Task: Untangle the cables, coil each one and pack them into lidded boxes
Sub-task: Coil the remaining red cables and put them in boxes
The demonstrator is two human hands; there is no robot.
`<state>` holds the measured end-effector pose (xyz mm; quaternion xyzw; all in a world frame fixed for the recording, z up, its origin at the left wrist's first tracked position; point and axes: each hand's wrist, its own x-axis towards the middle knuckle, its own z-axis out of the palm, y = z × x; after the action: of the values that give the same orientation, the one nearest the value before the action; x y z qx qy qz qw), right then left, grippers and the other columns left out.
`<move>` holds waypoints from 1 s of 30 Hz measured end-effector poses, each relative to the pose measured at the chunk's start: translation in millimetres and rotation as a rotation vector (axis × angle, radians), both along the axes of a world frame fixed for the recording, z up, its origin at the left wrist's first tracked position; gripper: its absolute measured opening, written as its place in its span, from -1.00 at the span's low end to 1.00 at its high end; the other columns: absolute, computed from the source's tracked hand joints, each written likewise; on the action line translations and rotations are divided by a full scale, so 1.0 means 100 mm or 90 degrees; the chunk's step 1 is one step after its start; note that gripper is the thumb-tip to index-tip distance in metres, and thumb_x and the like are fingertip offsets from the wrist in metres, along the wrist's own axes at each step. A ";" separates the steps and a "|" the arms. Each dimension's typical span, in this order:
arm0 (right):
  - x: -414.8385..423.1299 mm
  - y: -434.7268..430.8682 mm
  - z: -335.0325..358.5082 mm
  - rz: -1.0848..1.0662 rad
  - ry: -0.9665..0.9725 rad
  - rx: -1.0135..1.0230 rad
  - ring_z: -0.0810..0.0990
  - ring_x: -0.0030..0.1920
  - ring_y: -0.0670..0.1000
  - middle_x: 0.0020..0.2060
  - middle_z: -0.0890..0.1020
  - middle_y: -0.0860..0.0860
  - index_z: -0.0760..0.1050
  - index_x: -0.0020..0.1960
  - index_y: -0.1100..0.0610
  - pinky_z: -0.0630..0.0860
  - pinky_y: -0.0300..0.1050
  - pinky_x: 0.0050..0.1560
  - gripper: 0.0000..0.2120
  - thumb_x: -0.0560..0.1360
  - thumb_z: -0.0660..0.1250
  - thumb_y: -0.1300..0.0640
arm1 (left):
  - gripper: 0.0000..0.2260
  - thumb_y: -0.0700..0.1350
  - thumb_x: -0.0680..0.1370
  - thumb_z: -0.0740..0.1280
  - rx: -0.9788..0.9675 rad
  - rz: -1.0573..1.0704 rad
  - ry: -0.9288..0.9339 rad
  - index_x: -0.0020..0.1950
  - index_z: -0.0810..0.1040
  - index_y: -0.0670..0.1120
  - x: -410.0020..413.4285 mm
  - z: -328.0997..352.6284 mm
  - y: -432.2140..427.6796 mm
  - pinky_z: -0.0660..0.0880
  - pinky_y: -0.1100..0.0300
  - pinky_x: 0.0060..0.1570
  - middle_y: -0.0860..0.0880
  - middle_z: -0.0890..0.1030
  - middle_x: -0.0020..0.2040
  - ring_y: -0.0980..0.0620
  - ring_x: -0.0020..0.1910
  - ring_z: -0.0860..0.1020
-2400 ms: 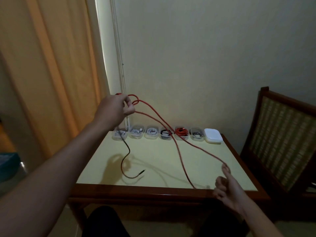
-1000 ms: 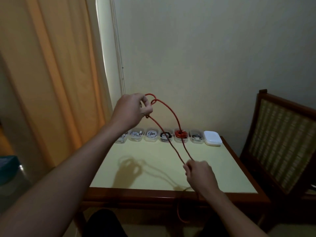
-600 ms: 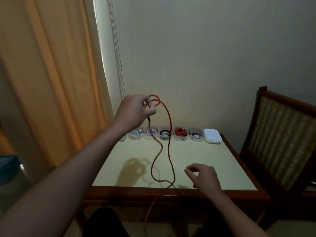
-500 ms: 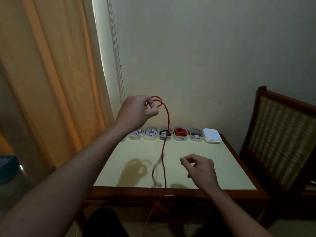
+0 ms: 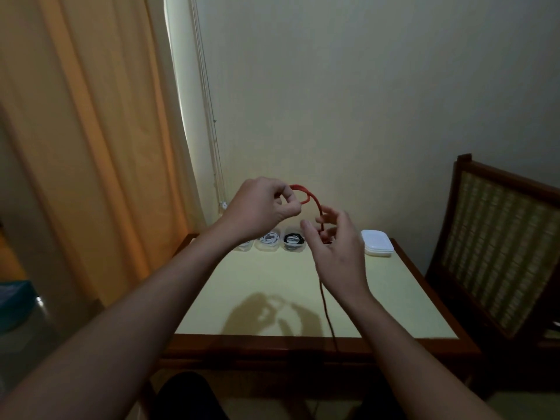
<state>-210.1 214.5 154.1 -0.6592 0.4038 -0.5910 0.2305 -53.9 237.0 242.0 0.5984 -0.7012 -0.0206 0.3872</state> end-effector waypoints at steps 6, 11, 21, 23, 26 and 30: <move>-0.10 -0.04 0.08 -0.021 0.073 -0.048 0.55 0.16 0.02 0.10 0.45 -0.10 0.49 0.30 -0.09 0.53 0.06 0.18 -0.65 0.56 0.33 -0.17 | -0.83 -0.05 0.53 0.46 0.113 -0.115 0.170 -0.15 0.66 -0.14 0.01 -0.04 0.08 0.39 0.22 -0.33 0.06 0.55 -0.36 0.12 -0.40 0.43; -0.19 -0.07 0.17 0.128 0.072 0.008 0.67 -0.12 -0.03 -0.13 0.67 -0.05 0.60 0.10 0.03 0.61 0.03 -0.01 -0.90 0.63 0.33 0.14 | -0.81 -0.07 0.57 0.42 0.159 -0.184 0.290 -0.01 0.57 -0.20 -0.04 0.01 0.17 0.21 0.37 -0.55 0.14 0.43 -0.51 0.21 -0.58 0.30; -0.50 -0.15 0.24 0.335 0.130 0.168 0.66 0.05 -0.06 0.03 0.70 0.01 0.53 0.26 0.02 0.57 -0.21 0.10 -0.57 0.56 0.29 0.47 | -0.93 -0.13 0.64 0.31 0.281 -0.236 0.519 0.04 0.43 -0.06 0.02 0.07 0.12 0.02 0.26 -0.54 0.04 0.25 -0.41 0.13 -0.53 0.12; -0.55 -0.17 0.25 0.341 0.083 0.196 0.70 0.06 0.00 0.03 0.73 0.03 0.56 0.26 0.10 0.57 -0.15 0.09 -0.68 0.58 0.33 0.38 | -0.90 -0.15 0.63 0.32 0.293 -0.247 0.586 -0.04 0.43 -0.02 0.03 0.08 0.11 -0.02 0.29 -0.55 0.04 0.23 -0.40 0.16 -0.56 0.11; -0.60 -0.16 0.21 0.327 0.057 0.198 0.71 0.01 0.03 -0.04 0.73 0.09 0.61 0.19 0.19 0.57 -0.11 0.03 -0.82 0.62 0.32 0.21 | -0.84 -0.17 0.63 0.30 0.299 -0.274 0.663 -0.12 0.42 -0.01 0.03 0.11 0.10 -0.04 0.32 -0.59 0.08 0.22 -0.46 0.20 -0.60 0.11; -0.53 -0.14 0.15 0.364 -0.009 0.244 0.68 0.14 0.06 0.12 0.71 0.07 0.56 0.26 0.19 0.56 -0.03 0.13 -0.67 0.54 0.40 0.09 | -0.83 -0.16 0.64 0.28 0.313 -0.300 0.712 -0.14 0.41 0.00 0.04 0.13 0.08 -0.05 0.34 -0.63 0.10 0.19 -0.49 0.21 -0.61 0.09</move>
<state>-262.8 200.9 169.2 -0.6864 0.3047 -0.4202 0.5094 -49.5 245.5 254.8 0.3987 -0.4812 -0.5728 0.5304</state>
